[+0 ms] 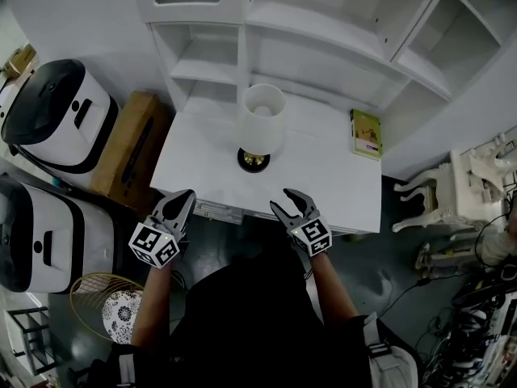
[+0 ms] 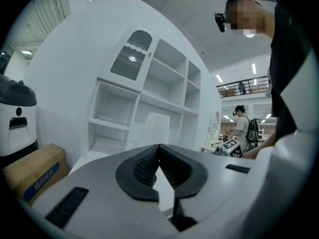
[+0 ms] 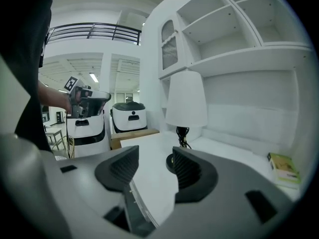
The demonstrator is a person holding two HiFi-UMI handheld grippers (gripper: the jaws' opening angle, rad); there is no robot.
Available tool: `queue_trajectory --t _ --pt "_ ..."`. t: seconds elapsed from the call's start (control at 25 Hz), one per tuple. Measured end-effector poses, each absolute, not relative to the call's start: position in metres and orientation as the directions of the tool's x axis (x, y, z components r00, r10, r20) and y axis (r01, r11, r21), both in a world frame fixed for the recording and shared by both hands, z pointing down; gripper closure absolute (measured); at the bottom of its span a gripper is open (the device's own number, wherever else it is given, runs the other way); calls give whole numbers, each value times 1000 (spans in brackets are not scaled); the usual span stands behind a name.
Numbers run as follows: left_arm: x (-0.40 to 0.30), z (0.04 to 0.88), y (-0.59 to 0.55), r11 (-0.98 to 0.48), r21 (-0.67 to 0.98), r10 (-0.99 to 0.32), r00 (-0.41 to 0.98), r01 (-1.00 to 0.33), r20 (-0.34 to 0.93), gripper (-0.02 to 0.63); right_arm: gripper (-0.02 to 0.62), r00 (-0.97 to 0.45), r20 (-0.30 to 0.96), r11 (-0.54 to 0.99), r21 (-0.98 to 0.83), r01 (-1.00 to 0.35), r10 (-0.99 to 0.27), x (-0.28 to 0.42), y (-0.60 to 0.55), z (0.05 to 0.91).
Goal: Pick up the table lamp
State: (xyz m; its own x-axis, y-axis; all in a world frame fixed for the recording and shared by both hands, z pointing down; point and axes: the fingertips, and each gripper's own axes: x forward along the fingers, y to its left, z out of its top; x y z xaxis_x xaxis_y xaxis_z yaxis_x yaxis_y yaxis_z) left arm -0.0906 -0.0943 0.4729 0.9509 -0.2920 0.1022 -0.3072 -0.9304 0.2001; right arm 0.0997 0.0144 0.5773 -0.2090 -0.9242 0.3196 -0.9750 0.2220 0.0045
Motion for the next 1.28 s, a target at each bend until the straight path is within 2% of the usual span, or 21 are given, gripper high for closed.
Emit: queue_trajectory --t 0.52,1.28 --pt "-109 479 -97 -901 201 -368 922 -385 118 595 347 -216 322 220 -22 -975 -922 122 -21 605" --pt "-157 474 -115 -771 188 -590 793 -609 151 595 348 -240 343 259 10 -966 -908 156 -121 640"
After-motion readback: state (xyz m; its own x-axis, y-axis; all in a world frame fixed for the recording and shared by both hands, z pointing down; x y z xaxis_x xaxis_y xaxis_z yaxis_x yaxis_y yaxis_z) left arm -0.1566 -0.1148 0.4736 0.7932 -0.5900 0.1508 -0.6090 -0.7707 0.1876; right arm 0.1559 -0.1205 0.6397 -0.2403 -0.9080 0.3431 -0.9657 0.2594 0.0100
